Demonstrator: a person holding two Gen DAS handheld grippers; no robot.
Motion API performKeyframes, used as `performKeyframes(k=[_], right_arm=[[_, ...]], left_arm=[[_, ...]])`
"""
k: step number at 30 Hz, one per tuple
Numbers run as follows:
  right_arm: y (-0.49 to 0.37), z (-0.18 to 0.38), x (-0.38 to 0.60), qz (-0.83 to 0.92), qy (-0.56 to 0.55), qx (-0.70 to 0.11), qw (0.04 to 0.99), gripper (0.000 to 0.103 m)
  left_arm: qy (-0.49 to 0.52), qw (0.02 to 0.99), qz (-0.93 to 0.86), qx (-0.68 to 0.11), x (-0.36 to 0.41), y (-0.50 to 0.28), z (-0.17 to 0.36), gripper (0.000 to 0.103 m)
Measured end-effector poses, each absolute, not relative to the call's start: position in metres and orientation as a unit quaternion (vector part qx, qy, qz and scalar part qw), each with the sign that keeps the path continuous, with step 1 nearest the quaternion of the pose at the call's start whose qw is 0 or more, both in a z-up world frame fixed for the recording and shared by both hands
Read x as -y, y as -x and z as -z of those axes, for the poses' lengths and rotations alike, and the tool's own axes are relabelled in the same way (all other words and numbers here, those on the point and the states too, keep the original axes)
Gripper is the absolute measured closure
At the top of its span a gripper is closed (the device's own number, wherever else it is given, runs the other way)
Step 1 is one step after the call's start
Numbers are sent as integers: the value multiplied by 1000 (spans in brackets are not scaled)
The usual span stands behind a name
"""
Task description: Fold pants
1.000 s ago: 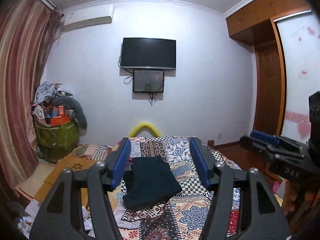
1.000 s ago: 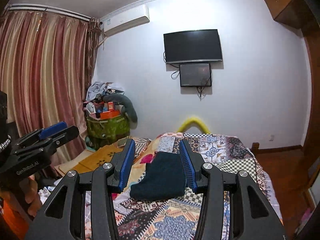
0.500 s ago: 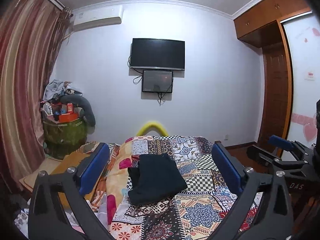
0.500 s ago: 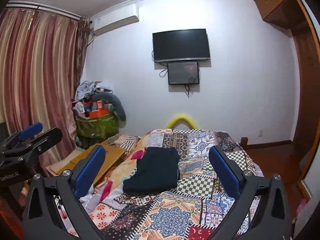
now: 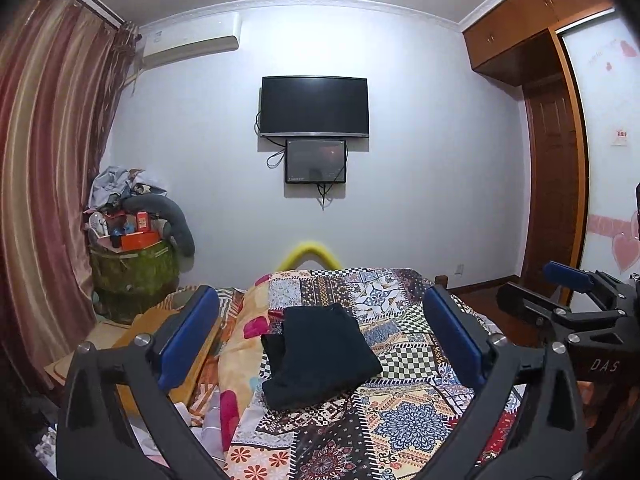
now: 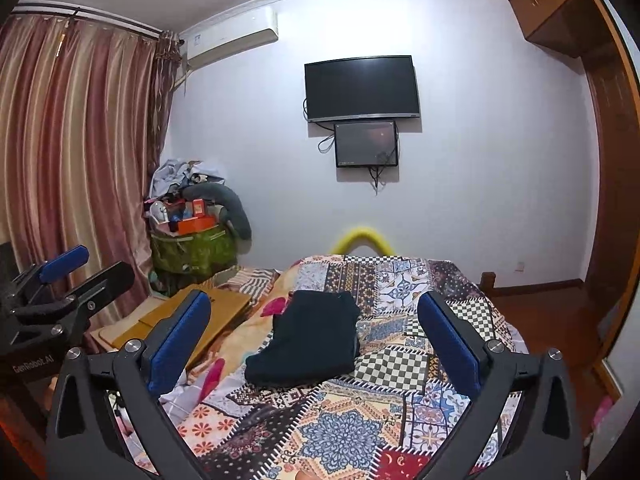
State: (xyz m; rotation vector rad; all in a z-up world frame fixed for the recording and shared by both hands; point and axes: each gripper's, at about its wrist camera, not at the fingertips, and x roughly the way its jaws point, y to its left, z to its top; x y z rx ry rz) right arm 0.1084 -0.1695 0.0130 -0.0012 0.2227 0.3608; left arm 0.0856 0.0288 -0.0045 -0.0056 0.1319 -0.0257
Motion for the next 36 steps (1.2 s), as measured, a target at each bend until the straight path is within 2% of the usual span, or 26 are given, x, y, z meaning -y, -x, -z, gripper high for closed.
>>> performKeyframes(k=[36], right_arm=[[-101,-20,170,-177,3,-118,977,0]], left_arm=[[12,997,14,-72,-32,-93,11,0]])
